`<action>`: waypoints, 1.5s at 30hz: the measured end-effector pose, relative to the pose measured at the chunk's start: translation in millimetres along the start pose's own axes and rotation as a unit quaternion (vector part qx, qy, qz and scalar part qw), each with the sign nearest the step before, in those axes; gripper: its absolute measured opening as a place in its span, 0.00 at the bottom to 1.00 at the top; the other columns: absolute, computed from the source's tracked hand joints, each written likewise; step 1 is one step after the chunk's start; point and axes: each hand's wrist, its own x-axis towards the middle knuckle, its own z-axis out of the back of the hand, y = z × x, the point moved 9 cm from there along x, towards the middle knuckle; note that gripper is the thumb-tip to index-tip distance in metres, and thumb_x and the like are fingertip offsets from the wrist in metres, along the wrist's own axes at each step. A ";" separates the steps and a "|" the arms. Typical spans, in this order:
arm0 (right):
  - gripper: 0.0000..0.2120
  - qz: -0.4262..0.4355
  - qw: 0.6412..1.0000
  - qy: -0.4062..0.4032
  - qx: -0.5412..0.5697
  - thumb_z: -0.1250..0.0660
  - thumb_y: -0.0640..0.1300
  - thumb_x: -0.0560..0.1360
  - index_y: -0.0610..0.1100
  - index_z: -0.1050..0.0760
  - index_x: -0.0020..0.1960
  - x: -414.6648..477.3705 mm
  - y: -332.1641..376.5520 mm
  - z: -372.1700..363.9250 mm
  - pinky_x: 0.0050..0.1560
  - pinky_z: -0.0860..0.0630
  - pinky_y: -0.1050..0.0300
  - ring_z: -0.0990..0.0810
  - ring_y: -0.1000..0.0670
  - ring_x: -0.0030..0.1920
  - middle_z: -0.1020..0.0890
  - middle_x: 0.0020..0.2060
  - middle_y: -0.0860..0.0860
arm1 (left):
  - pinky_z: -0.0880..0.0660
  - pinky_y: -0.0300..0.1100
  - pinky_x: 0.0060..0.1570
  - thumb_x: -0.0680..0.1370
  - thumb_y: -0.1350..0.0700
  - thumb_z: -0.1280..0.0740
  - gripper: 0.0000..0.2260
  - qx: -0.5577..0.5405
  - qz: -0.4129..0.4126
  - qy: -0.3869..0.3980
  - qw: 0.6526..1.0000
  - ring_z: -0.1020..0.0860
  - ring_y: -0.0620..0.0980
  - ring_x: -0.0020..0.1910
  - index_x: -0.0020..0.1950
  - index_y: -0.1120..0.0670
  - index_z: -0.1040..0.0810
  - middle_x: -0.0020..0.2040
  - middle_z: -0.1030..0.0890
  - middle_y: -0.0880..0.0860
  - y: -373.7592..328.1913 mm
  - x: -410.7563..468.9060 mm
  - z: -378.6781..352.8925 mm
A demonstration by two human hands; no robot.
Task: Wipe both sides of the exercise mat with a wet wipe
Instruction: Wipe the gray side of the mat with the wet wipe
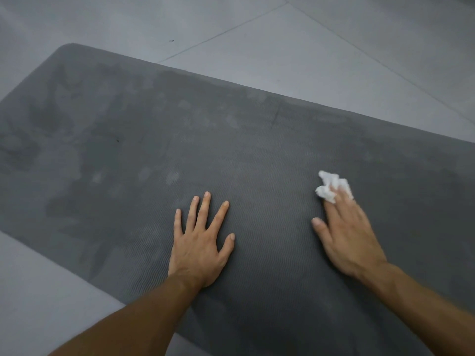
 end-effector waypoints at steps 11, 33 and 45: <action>0.33 0.262 0.957 0.066 -0.102 0.45 0.63 0.84 0.44 0.38 0.82 -80.5 124.7 -38.9 0.78 0.45 0.44 0.47 0.48 0.83 0.43 0.83 0.48 | 0.57 0.63 0.80 0.82 0.33 0.55 0.32 0.004 0.005 0.005 1.000 0.63 0.52 0.83 0.84 0.40 0.59 0.85 0.60 0.50 -0.6 0.1 0.8; 0.38 0.032 0.999 0.027 -0.026 0.50 0.65 0.82 0.40 0.42 0.83 -35.5 43.3 -18.8 0.81 0.47 0.48 0.49 0.45 0.84 0.43 0.83 0.44 | 0.56 0.63 0.80 0.82 0.32 0.55 0.32 0.004 0.002 0.003 1.000 0.62 0.52 0.83 0.84 0.40 0.59 0.85 0.59 0.50 -0.2 0.2 0.6; 0.34 0.236 0.967 0.055 -0.081 0.45 0.65 0.83 0.44 0.35 0.81 -87.3 105.2 -35.3 0.77 0.42 0.48 0.44 0.49 0.83 0.42 0.83 0.49 | 0.56 0.63 0.80 0.82 0.33 0.55 0.32 0.006 0.003 0.002 1.000 0.60 0.52 0.84 0.84 0.40 0.57 0.85 0.58 0.51 -1.1 0.4 1.6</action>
